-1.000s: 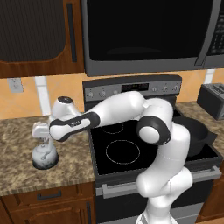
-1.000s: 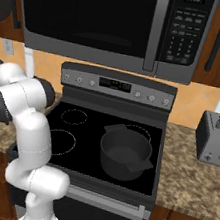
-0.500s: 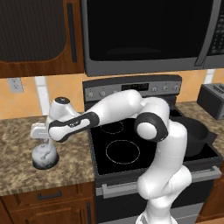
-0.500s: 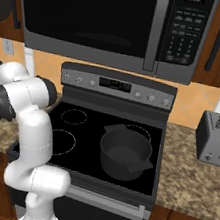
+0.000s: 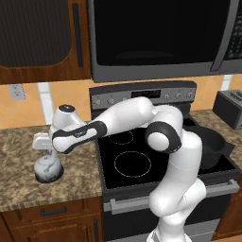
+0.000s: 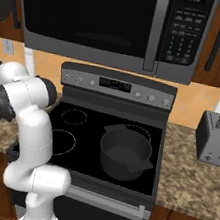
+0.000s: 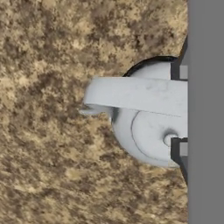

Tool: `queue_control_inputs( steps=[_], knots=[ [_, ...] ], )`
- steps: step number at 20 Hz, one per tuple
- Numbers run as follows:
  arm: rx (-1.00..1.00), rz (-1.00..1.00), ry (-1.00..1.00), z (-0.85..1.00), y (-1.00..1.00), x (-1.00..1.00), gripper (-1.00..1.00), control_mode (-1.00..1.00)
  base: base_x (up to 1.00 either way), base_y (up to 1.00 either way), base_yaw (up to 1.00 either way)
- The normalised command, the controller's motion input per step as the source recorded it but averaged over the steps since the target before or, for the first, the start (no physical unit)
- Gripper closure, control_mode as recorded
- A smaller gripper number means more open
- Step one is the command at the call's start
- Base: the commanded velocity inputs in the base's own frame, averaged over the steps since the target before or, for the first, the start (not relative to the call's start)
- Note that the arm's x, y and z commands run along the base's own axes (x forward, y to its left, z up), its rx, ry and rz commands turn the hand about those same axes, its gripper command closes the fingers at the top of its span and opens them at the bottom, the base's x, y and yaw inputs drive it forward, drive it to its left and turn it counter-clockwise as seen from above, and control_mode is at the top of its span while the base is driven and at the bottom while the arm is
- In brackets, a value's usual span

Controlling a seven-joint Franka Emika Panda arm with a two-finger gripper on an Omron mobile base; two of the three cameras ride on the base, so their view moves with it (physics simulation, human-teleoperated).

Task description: Pick the kettle from the counter and place it on a stove burner. Then turn the burner on.

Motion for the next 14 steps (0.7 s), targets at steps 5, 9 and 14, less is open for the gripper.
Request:
queue_control_inputs(
  steps=[5,9,14],
  knots=[
    [-0.01,0.0,0.0,0.12,-0.01,-0.01,1.0,-1.0,0.0,0.0,0.0],
    [0.0,0.0,0.0,0.48,-0.32,-0.29,1.0,-1.0,0.0,0.0,0.0],
    [0.01,0.0,0.0,0.56,-0.69,-0.45,1.0,-1.0,0.0,0.0,0.0]
  ],
)
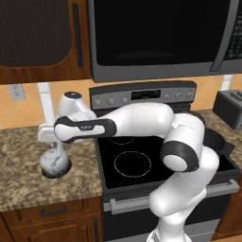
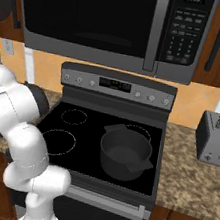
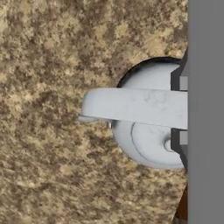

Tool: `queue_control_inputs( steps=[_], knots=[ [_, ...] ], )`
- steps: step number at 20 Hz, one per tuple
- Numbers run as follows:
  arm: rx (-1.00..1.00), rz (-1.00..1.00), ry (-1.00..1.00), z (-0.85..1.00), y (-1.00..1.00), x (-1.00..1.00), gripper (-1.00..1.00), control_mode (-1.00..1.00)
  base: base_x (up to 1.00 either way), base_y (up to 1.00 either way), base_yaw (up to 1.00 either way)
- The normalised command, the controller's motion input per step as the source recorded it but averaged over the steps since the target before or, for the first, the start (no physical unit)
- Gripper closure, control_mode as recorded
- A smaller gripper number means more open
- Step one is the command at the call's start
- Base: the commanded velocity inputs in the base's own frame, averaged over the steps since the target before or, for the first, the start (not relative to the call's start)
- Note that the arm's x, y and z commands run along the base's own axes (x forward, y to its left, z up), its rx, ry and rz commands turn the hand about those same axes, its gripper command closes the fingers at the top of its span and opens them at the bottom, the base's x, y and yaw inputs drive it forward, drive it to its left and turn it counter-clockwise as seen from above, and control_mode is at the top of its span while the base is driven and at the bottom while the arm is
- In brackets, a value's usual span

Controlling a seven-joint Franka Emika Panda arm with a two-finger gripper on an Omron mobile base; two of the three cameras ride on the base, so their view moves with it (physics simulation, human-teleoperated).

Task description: Pick the kettle from the counter and place it on a stove burner. Then turn the burner on.

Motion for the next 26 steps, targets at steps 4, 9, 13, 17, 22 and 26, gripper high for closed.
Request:
queue_control_inputs(
  steps=[4,9,13,17,22,26],
  knots=[
    [0.0,0.0,0.02,0.23,-0.86,-0.24,1.0,-1.0,0.0,0.0,0.0],
    [0.0,0.0,0.01,0.12,-0.86,-0.07,1.0,-1.0,0.0,0.0,0.0],
    [0.0,0.0,-0.03,0.32,-0.78,0.0,1.0,-1.0,0.0,0.0,0.0],
    [0.0,0.04,-0.01,0.13,-0.73,0.0,1.0,-1.0,0.0,0.0,0.0],
    [-0.03,0.07,0.0,0.02,-0.7,0.12,1.0,-1.0,0.0,0.0,0.0],
    [-0.03,0.05,0.0,0.01,-0.63,0.15,1.0,-1.0,0.0,0.0,0.0]
  ],
)
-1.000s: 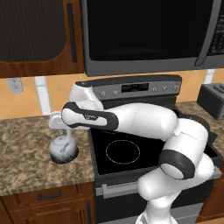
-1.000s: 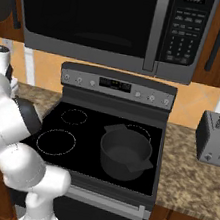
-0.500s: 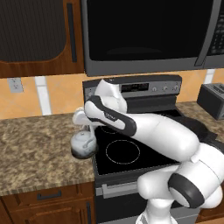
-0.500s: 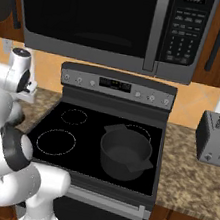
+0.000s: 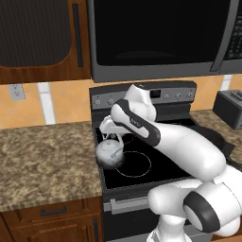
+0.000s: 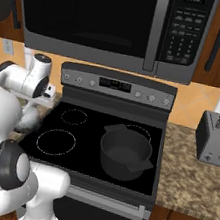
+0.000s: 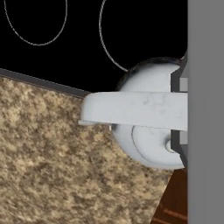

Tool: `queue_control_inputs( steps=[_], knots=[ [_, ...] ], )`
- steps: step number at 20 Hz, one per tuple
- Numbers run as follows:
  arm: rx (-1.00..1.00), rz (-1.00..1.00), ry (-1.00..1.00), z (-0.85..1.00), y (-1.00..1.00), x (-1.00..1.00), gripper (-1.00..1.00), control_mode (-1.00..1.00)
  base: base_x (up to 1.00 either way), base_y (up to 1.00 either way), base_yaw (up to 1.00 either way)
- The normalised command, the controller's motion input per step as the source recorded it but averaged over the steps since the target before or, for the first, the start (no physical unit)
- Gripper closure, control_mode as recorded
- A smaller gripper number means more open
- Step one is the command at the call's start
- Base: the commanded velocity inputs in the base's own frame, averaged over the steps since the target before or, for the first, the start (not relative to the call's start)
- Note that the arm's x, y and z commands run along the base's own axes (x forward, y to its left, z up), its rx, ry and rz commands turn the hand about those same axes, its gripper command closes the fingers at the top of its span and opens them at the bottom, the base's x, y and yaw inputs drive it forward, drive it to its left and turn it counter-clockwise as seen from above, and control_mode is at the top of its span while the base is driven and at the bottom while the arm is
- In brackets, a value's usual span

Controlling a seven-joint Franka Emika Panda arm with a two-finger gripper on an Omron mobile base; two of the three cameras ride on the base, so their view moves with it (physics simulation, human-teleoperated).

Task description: Pick the kettle from the counter and place it on a stove burner. Then turn the burner on.

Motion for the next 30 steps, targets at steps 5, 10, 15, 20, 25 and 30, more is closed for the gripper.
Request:
queue_control_inputs(
  steps=[5,10,15,20,25,30],
  knots=[
    [-0.03,0.05,0.0,0.0,-0.49,0.09,1.0,-1.0,0.0,0.0,0.0],
    [0.0,0.01,0.0,0.0,-0.45,-0.03,1.0,-1.0,0.0,0.0,0.0],
    [0.0,0.0,0.0,-0.12,-0.63,-0.01,1.0,-1.0,0.0,0.0,0.0],
    [0.0,0.0,0.0,-0.24,-0.5,0.0,1.0,-1.0,0.0,0.0,0.0],
    [0.0,-0.01,-0.02,-0.28,-0.06,0.0,1.0,-1.0,0.0,0.0,0.0],
    [0.0,-0.02,-0.02,-0.44,0.0,0.0,1.0,-1.0,0.0,0.0,0.0]
  ],
)
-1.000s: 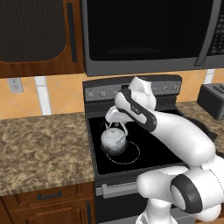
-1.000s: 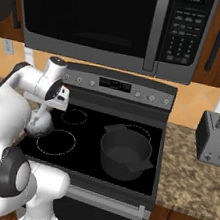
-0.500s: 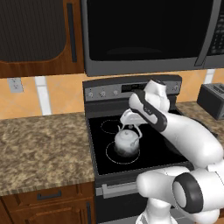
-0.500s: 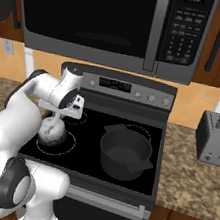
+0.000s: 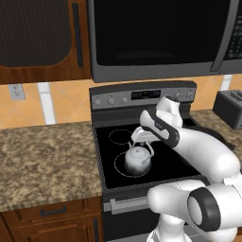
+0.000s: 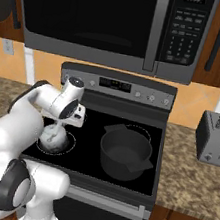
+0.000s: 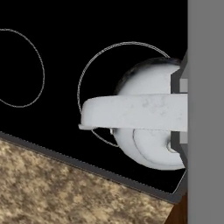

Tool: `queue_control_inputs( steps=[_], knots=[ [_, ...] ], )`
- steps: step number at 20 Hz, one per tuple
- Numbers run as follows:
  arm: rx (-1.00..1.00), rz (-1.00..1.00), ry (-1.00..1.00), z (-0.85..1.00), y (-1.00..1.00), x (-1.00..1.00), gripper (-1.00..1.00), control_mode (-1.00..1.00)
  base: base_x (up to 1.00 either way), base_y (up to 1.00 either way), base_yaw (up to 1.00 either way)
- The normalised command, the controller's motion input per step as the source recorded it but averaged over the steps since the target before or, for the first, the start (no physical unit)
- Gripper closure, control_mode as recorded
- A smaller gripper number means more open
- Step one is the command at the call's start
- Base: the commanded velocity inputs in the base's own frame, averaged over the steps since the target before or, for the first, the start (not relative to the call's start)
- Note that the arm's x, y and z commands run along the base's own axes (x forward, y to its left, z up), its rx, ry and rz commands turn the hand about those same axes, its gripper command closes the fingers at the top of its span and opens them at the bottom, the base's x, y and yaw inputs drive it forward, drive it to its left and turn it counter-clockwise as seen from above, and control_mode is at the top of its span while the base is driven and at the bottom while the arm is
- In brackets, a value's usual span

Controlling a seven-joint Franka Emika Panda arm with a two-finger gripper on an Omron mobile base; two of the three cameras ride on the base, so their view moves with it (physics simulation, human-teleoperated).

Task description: Pick the kettle from the counter and place it on a stove burner. Then turn the burner on.

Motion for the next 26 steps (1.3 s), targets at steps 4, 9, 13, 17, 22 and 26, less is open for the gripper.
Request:
queue_control_inputs(
  steps=[4,9,13,17,22,26],
  knots=[
    [0.0,-0.01,-0.09,-0.2,0.0,0.0,1.0,-1.0,0.0,0.0,0.0],
    [0.0,-0.03,-0.19,0.01,0.0,0.07,1.0,-1.0,0.0,0.0,0.0],
    [0.0,-0.02,-0.09,0.0,0.02,0.35,1.0,-1.0,0.0,0.0,0.0],
    [0.0,-0.01,0.01,0.0,0.06,0.32,1.0,-1.0,0.0,0.0,0.0],
    [0.0,0.0,0.1,0.0,0.01,0.13,1.0,-1.0,0.0,0.0,0.0],
    [0.0,-0.01,0.06,0.0,-0.01,-0.02,1.0,-1.0,0.0,0.0,0.0]
  ],
)
